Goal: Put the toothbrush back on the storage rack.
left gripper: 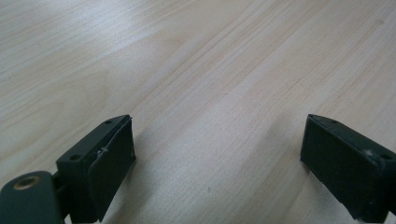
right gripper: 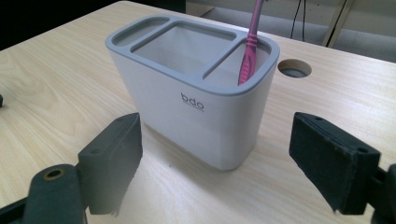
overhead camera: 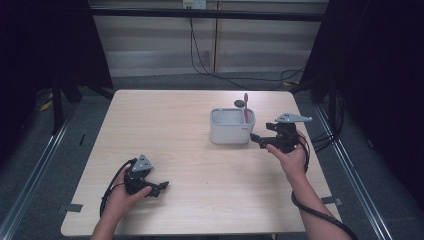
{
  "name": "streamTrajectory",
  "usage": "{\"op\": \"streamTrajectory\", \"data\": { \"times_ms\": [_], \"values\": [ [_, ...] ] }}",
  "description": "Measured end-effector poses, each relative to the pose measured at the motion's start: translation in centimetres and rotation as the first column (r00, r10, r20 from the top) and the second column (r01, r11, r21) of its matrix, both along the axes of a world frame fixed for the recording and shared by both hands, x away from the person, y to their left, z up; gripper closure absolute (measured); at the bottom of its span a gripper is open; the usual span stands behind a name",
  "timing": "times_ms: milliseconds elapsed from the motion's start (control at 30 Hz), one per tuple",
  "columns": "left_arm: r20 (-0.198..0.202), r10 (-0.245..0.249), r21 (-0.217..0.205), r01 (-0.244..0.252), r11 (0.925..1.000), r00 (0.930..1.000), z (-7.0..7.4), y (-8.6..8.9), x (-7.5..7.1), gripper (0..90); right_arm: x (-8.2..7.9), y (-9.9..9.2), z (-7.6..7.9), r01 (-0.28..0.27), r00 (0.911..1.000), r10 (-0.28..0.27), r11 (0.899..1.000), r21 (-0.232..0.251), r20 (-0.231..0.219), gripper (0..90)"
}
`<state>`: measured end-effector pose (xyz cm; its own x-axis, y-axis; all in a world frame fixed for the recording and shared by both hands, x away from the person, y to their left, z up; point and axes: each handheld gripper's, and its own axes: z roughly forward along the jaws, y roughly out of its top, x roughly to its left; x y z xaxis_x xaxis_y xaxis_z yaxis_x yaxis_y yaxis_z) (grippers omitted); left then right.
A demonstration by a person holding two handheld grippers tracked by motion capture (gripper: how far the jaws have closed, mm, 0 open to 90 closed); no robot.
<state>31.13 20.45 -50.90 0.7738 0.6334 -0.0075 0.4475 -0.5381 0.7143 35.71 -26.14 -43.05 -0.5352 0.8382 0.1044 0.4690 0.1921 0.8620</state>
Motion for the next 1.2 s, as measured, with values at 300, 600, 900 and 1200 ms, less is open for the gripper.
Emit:
{"op": "streamTrajectory", "data": {
  "times_ms": [300, 600, 900, 1200],
  "values": [
    [-0.001, 0.0, -0.001, 0.0, 1.0, 1.0, 0.0, 0.0, 0.0, 9.4, -0.7, -0.1, -0.4, -0.019, 0.9998, 0.019, 1.0, -0.019, -0.003, 17.1],
    [-0.002, 0.0, 0.0, 0.0, 1.0, 1.0, 0.0, 0.0, 0.0, 9.4, -1.3, 0.2, -1.3, -0.044, 0.9988, 0.044, 0.998, -0.044, -0.02, 17.1],
    [-0.002, 0.0, 0.0, 0.0, 1.0, 1.0, 0.0, 0.0, 0.0, 9.4, -1.9, 0.2, -2.1, -0.071, 0.9969, 0.07, 0.996, -0.054, -0.036, 17.4],
    [-0.002, 0.0, 0.0, 0.0, 1.0, 1.0, 0.0, 0.0, 0.0, 9.4, -2.4, 0.0, -3.1, -0.075, 0.9959, 0.073, 0.996, -0.055, -0.053, 17.5]
  ]
}}
